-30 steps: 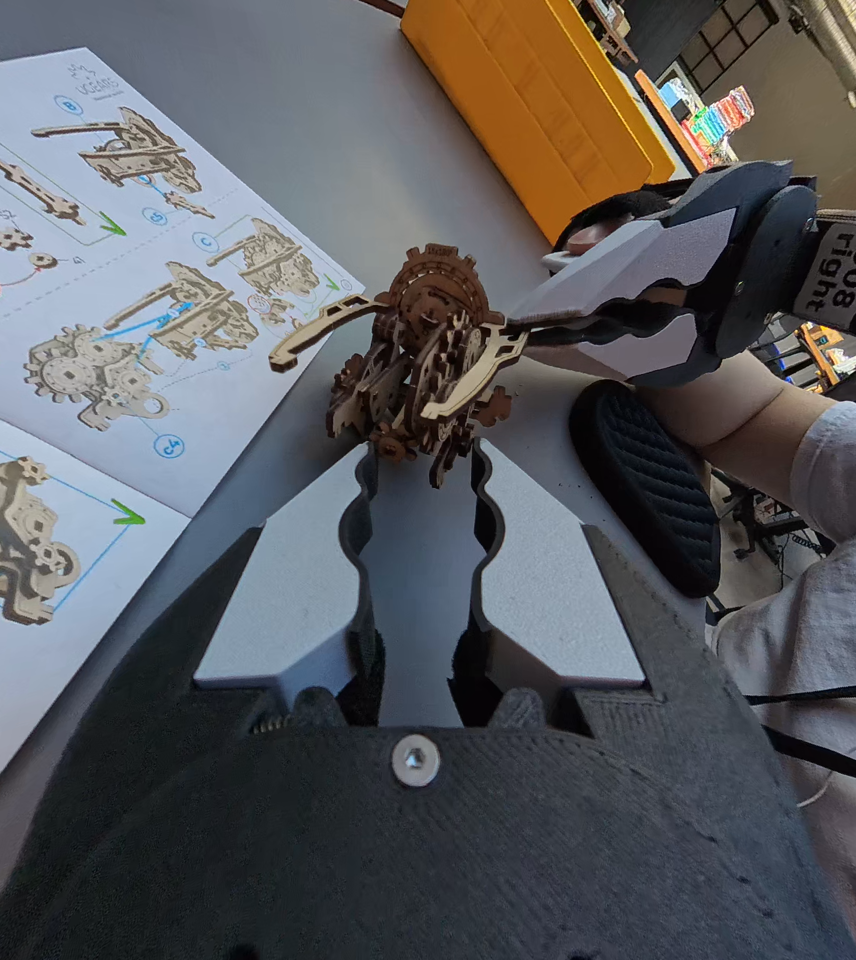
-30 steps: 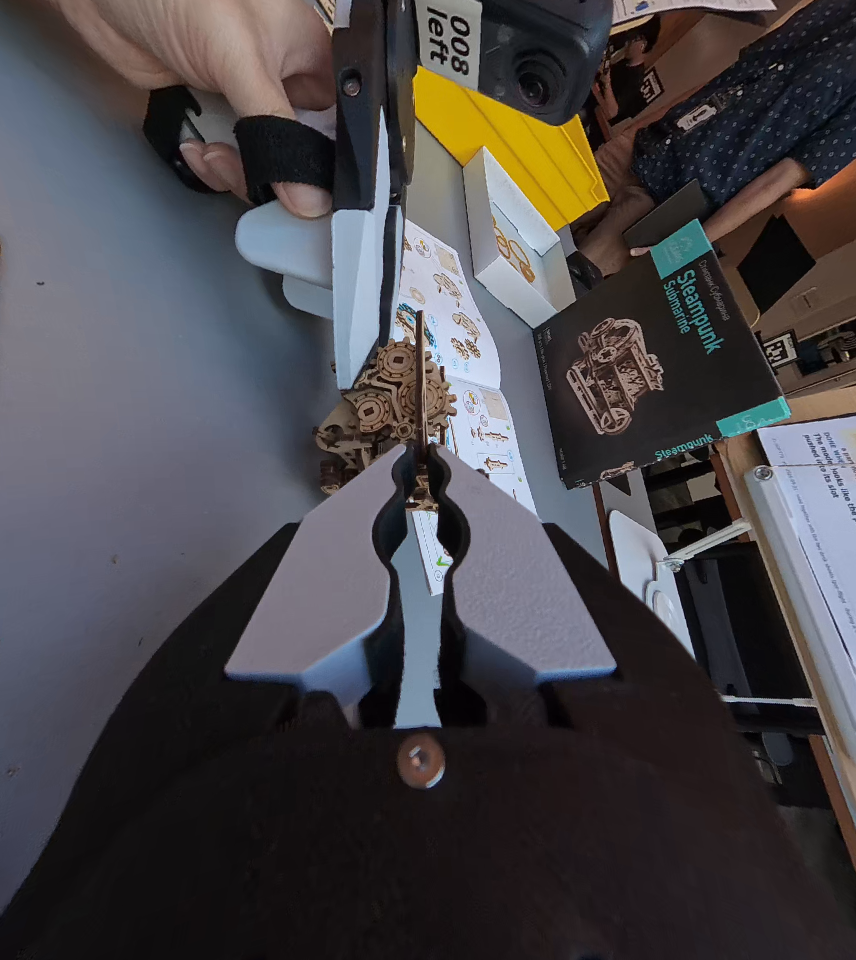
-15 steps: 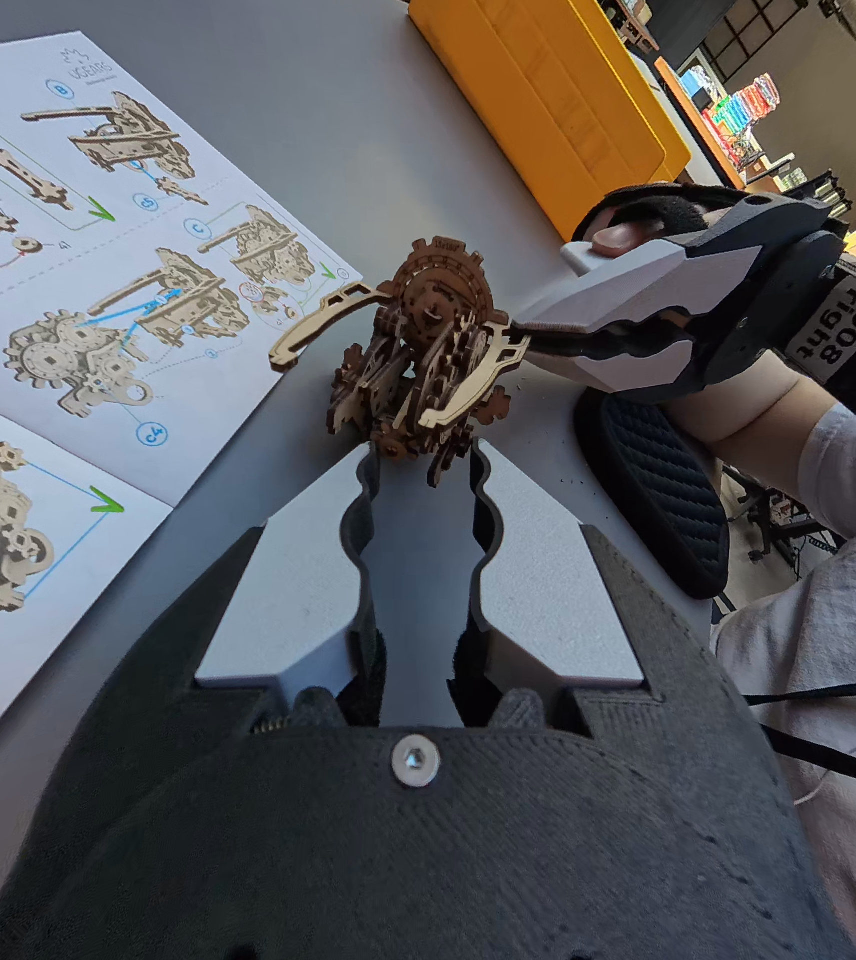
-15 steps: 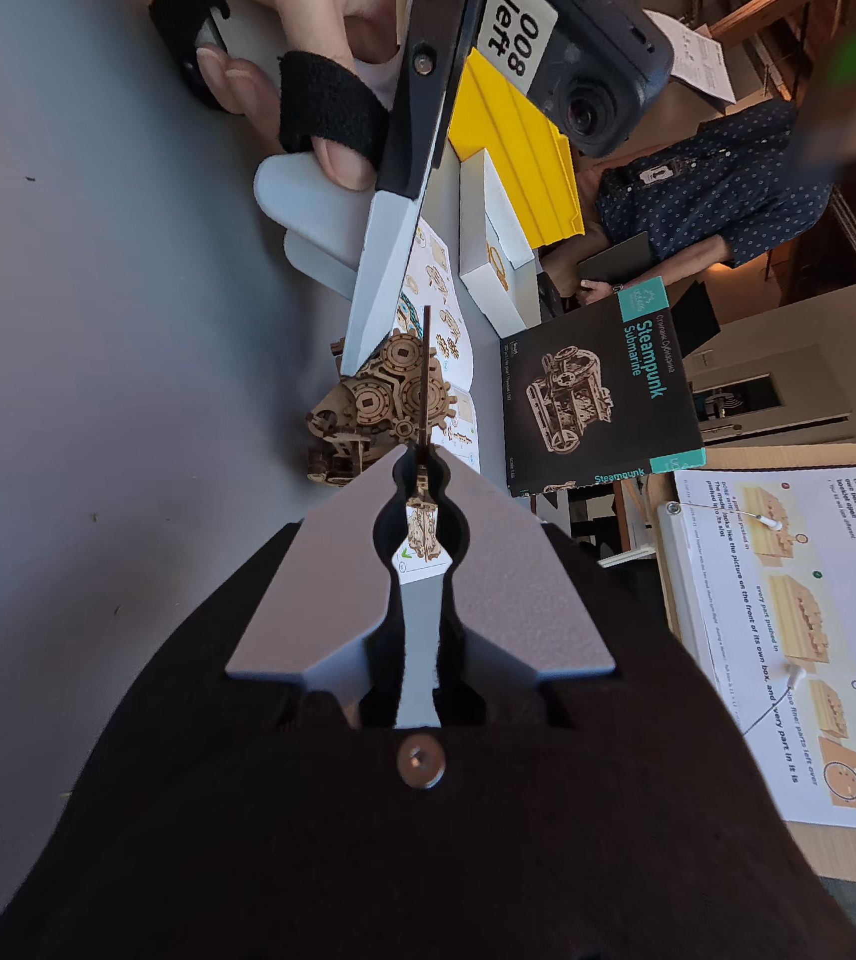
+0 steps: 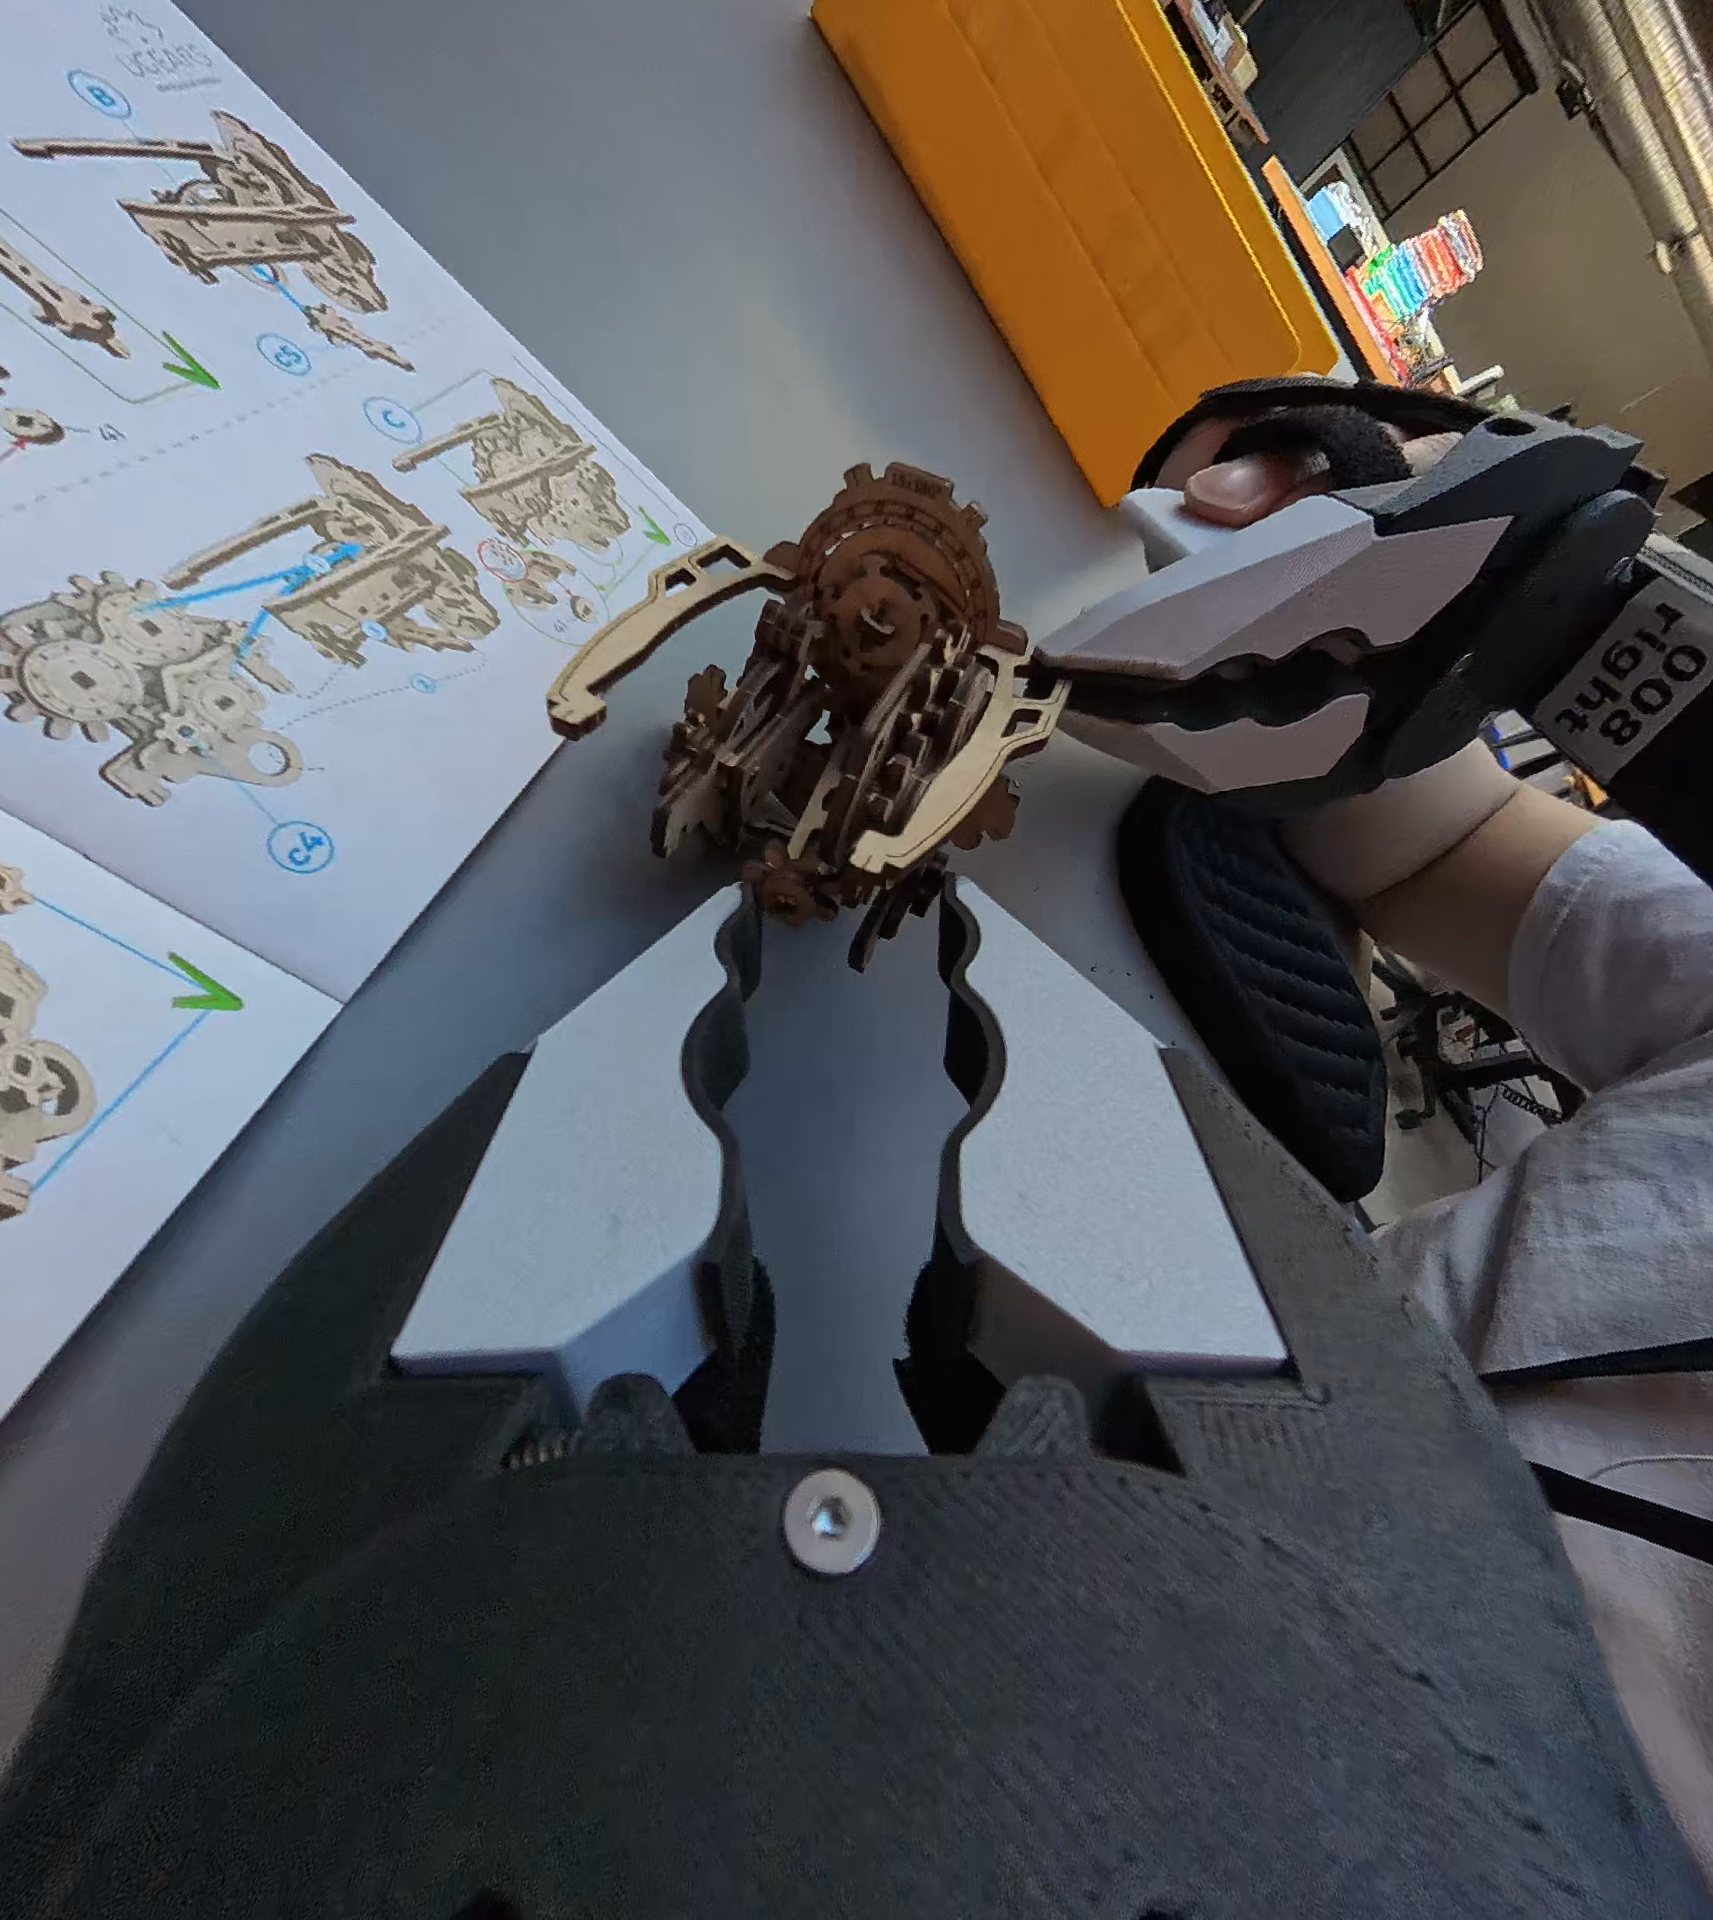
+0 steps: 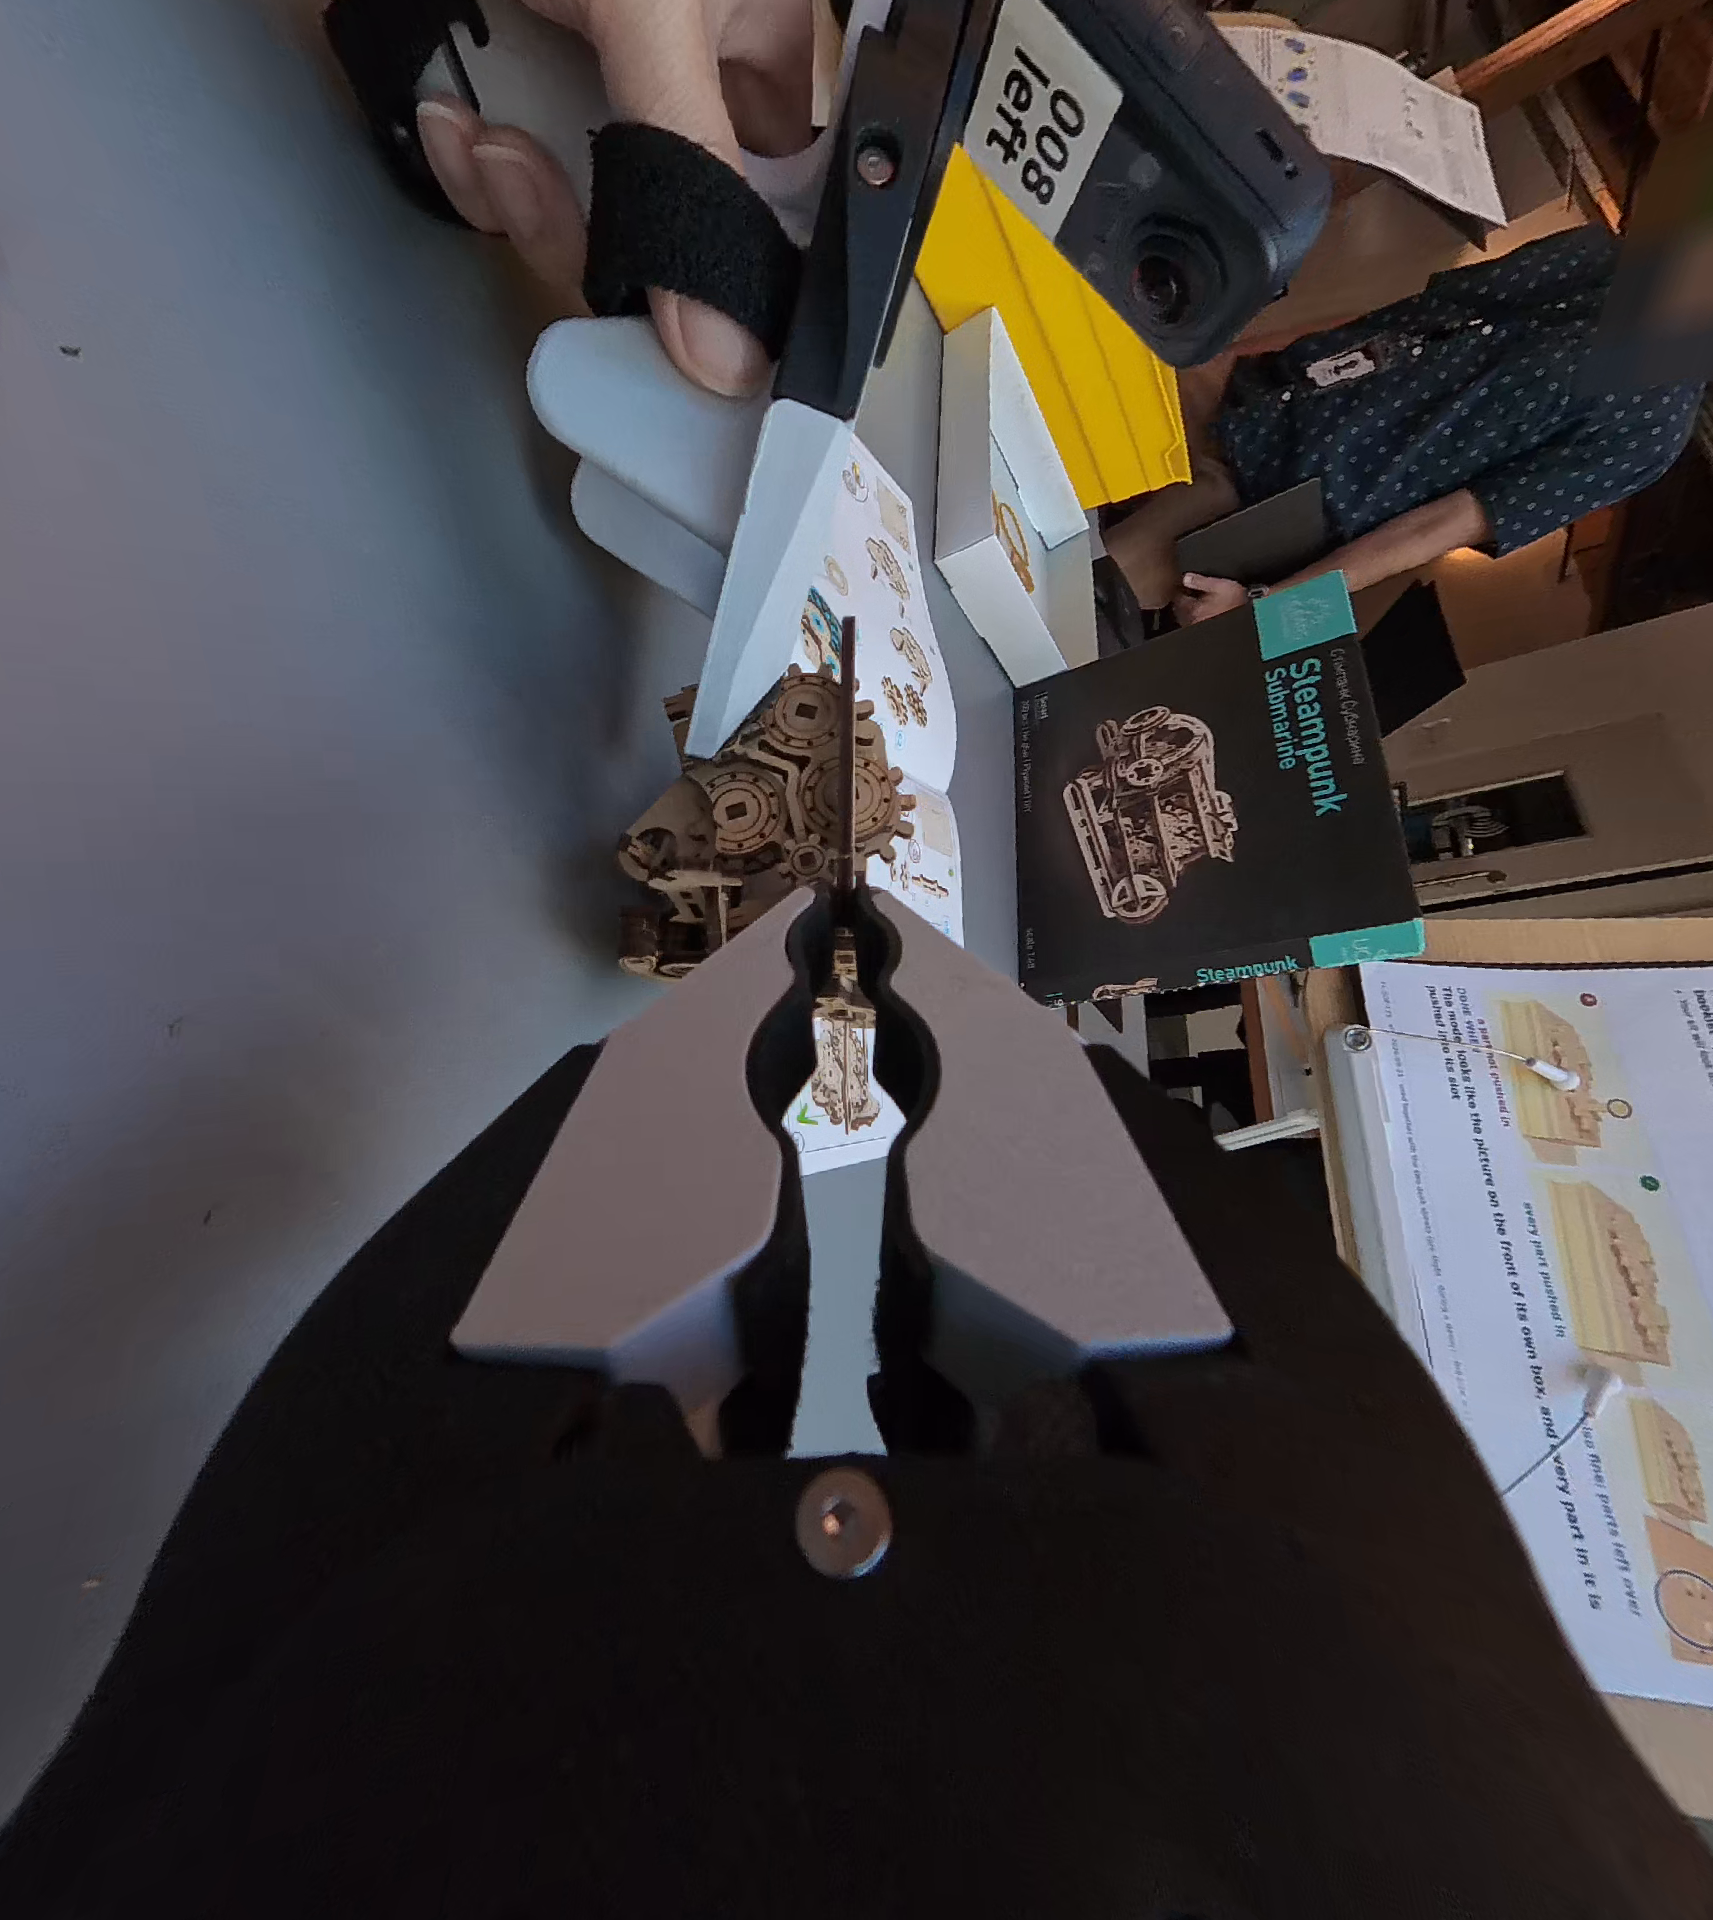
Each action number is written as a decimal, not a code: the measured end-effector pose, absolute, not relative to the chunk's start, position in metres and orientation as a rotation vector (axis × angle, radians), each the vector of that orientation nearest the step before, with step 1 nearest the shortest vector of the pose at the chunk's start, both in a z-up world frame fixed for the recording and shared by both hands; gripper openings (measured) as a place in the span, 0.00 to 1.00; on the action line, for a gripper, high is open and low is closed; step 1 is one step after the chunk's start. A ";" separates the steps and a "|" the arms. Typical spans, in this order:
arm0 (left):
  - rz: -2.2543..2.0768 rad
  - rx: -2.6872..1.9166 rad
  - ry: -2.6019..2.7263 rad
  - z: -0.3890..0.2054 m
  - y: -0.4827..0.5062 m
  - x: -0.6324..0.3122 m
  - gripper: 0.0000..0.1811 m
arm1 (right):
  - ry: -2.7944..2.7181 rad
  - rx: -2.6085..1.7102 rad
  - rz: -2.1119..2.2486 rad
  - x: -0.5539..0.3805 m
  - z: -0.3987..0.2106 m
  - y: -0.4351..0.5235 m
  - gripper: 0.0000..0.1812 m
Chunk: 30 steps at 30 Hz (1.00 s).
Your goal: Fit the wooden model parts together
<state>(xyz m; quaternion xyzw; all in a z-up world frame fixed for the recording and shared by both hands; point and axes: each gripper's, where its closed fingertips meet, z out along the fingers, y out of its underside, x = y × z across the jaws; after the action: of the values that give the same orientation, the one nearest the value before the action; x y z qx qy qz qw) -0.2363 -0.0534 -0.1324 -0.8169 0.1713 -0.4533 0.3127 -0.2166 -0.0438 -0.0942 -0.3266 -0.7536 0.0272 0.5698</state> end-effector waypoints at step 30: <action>-1.200 -2.168 0.517 -0.134 -0.056 -0.233 0.18 | -2.117 -0.715 -0.046 -0.218 -0.116 -0.043 0.19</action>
<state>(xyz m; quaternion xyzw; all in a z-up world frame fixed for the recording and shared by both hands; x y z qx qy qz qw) -0.2325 -0.0565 -0.1339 -0.8170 0.1948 -0.4520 0.3004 -0.2179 -0.0426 -0.1163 -0.2876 -0.8515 -0.0187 0.4381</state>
